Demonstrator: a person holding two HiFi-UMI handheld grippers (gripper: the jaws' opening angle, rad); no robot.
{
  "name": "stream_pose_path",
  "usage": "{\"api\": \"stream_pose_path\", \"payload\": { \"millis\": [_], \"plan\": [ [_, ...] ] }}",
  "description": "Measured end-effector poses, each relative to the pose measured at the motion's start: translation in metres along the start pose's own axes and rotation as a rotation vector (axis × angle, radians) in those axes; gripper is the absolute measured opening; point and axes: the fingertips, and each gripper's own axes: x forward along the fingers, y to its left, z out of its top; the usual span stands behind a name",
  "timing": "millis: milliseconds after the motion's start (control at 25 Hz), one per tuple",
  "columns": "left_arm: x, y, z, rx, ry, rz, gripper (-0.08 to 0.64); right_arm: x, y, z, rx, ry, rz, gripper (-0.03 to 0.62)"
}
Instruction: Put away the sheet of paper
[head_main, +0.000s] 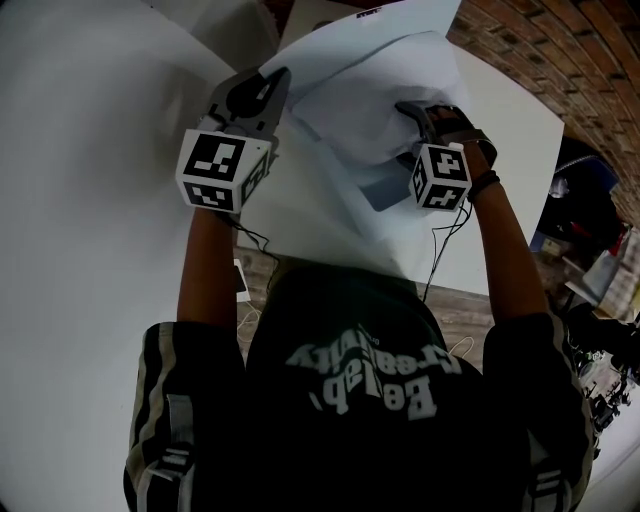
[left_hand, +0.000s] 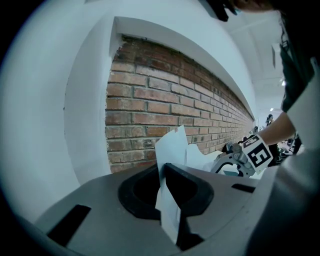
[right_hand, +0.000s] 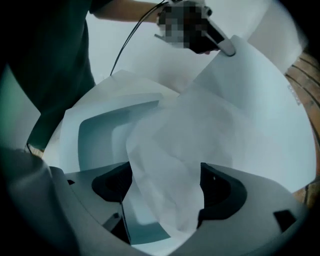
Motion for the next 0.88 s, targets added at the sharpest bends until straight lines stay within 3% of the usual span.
{"api": "stream_pose_path", "payload": {
  "millis": [120,280,480,600,720,800,880],
  "plan": [
    [0.001,-0.001,0.0,-0.001,-0.002,-0.005,0.026,0.007,0.022,0.0,-0.035,0.016,0.091,0.367],
    [0.001,-0.003,-0.001,-0.003,-0.004,-0.012,0.025,0.004,0.04,0.009,0.01,-0.051,0.176,0.367],
    [0.001,-0.004,-0.001,-0.006,-0.006,-0.014,0.025,-0.01,0.031,0.015,0.124,-0.141,0.161,0.365],
    [0.0,-0.004,-0.001,-0.004,-0.007,-0.018,0.025,-0.015,0.041,0.005,0.104,-0.082,0.195,0.367],
    [-0.001,-0.005,0.0,-0.004,-0.008,-0.02,0.025,-0.023,0.062,0.003,0.105,-0.058,0.301,0.367],
    [-0.001,-0.005,0.0,-0.004,-0.009,-0.019,0.023,-0.033,0.071,0.013,0.198,-0.141,0.395,0.367],
    [0.0,-0.005,0.0,-0.004,-0.01,-0.018,0.023,-0.043,0.068,0.027,0.312,-0.253,0.433,0.365]
  ]
}}
